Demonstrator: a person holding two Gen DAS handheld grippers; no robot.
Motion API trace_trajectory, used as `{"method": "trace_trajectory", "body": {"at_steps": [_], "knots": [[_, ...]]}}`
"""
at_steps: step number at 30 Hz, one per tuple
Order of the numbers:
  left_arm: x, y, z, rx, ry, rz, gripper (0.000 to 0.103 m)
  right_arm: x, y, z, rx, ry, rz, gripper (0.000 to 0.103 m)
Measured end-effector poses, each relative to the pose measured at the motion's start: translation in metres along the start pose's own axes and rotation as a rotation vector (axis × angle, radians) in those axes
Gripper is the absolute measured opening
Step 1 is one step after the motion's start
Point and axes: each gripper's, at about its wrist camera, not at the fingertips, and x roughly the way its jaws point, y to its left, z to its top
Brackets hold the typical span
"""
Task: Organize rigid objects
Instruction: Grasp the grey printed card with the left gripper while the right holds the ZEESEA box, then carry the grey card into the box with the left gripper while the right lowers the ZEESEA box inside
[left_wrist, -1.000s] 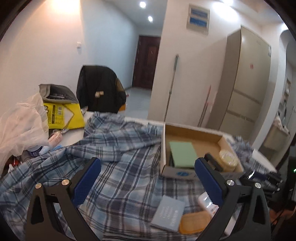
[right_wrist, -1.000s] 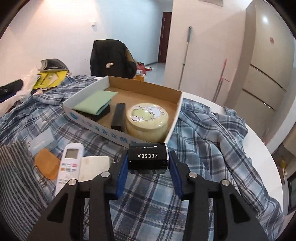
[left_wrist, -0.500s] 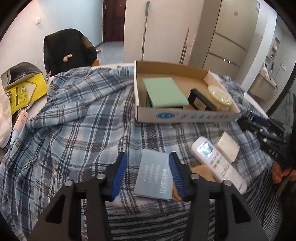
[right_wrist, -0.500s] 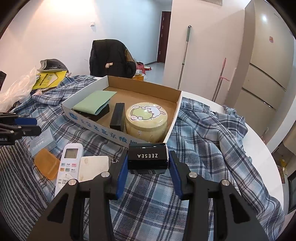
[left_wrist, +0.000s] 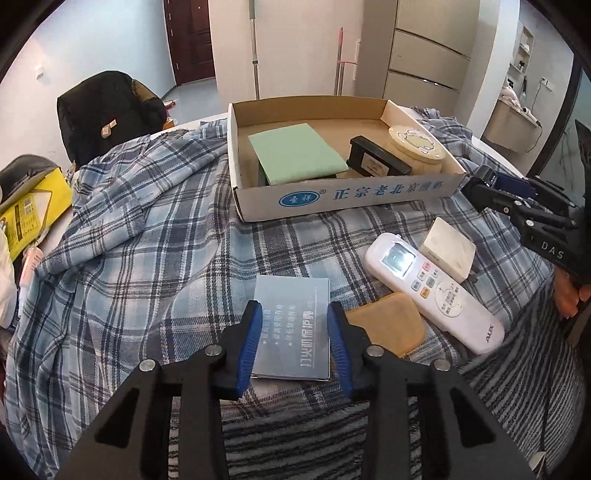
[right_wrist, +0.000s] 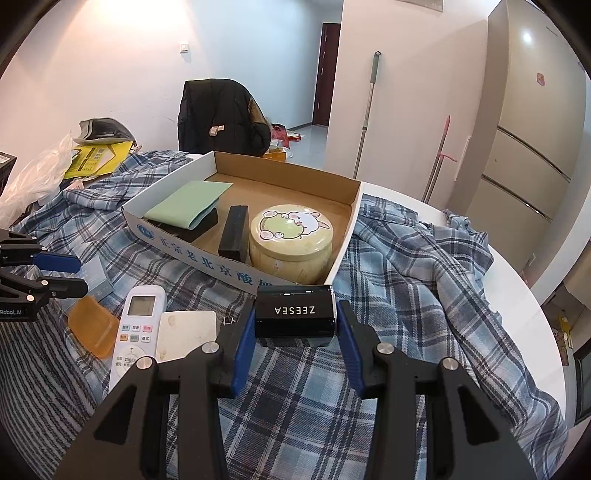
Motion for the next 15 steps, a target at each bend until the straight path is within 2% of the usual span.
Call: {"method": "trace_trajectory", "body": {"at_steps": [7, 11, 15], "knots": [[0.003, 0.0, 0.001, 0.018, 0.008, 0.003, 0.05, 0.0, -0.001, 0.0, 0.001, 0.0, -0.001, 0.041], [0.004, 0.005, 0.001, -0.005, 0.015, -0.004, 0.05, 0.0, -0.001, 0.0, 0.001, 0.0, 0.0, 0.041], [0.013, -0.002, -0.002, 0.038, 0.042, 0.017, 0.05, 0.0, 0.0, 0.0, 0.0, 0.001, 0.0, 0.041]]}}
